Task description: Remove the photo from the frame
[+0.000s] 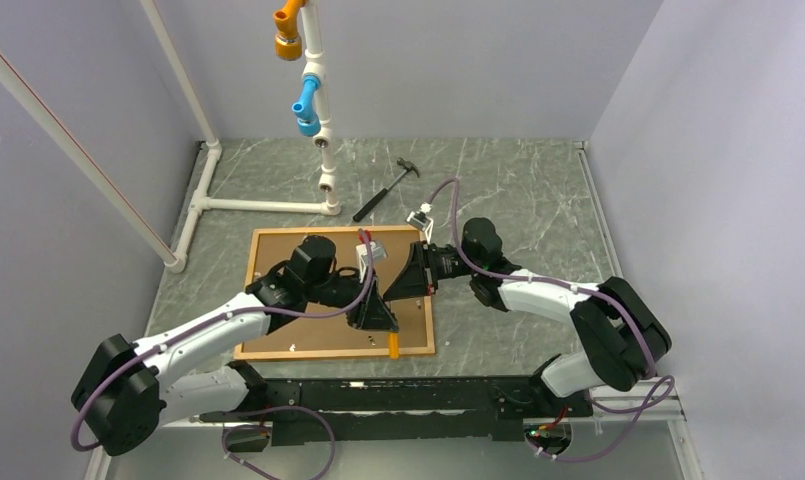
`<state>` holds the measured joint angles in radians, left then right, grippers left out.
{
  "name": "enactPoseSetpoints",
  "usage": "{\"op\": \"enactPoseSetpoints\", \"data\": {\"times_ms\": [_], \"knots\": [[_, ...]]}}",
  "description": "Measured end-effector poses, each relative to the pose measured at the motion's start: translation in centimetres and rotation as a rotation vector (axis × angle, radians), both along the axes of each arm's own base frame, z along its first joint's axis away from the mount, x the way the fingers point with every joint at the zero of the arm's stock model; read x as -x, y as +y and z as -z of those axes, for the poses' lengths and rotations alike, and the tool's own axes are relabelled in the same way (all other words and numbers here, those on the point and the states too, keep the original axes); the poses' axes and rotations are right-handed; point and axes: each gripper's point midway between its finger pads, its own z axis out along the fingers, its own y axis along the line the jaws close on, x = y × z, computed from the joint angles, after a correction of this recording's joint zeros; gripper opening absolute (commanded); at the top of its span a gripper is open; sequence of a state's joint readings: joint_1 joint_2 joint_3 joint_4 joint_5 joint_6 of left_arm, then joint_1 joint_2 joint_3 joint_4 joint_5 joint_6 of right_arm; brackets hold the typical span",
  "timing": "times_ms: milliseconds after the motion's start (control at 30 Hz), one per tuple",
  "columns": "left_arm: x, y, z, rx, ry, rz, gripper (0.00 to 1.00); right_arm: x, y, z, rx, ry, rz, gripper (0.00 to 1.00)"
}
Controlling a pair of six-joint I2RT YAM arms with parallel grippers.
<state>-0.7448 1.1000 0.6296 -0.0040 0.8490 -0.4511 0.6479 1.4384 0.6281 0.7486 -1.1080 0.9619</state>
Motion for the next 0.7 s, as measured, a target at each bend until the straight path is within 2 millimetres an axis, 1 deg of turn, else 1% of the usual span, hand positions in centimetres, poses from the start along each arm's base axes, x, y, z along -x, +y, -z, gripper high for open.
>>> {"op": "enactPoseSetpoints", "data": {"times_ms": [33, 100, 200, 233, 333, 467, 500, 600, 700], "knots": [[0.0, 0.1, -0.1, 0.002, 0.002, -0.007, 0.18, 0.0, 0.0, 0.0, -0.004, -0.002, 0.002, 0.0], [0.0, 0.2, -0.3, 0.005, 0.0, -0.032, 0.42, -0.1, 0.2, -0.1, -0.011, -0.003, 0.019, 0.0], [-0.4, 0.7, -0.7, 0.018, -0.023, -0.098, 0.67, -0.4, 0.5, -0.2, -0.019, 0.016, 0.059, 0.0], [-0.5, 0.9, -0.9, 0.026, -0.038, -0.118, 0.71, -0.5, 0.5, -0.1, -0.02, 0.03, 0.076, 0.0], [-1.2, 1.7, -1.7, 0.061, -0.077, -0.217, 0.75, -1.1, 0.5, -0.1, -0.03, 0.085, 0.135, 0.0], [-2.1, 3.1, -2.8, 0.095, -0.11, -0.355, 0.77, -2.7, 1.0, -0.2, -0.067, 0.166, 0.216, 0.0], [-2.4, 3.5, -3.0, 0.097, -0.11, -0.399, 0.78, -3.3, 1.1, 0.1, -0.074, 0.198, 0.241, 0.0], [-3.2, 4.6, -3.2, 0.1, -0.095, -0.504, 0.88, -4.6, 1.5, 1.4, -0.068, 0.292, 0.302, 0.0], [-3.4, 5.4, -2.9, 0.106, -0.073, -0.564, 0.92, -5.6, 1.7, 2.3, -0.061, 0.352, 0.345, 0.0]]}}
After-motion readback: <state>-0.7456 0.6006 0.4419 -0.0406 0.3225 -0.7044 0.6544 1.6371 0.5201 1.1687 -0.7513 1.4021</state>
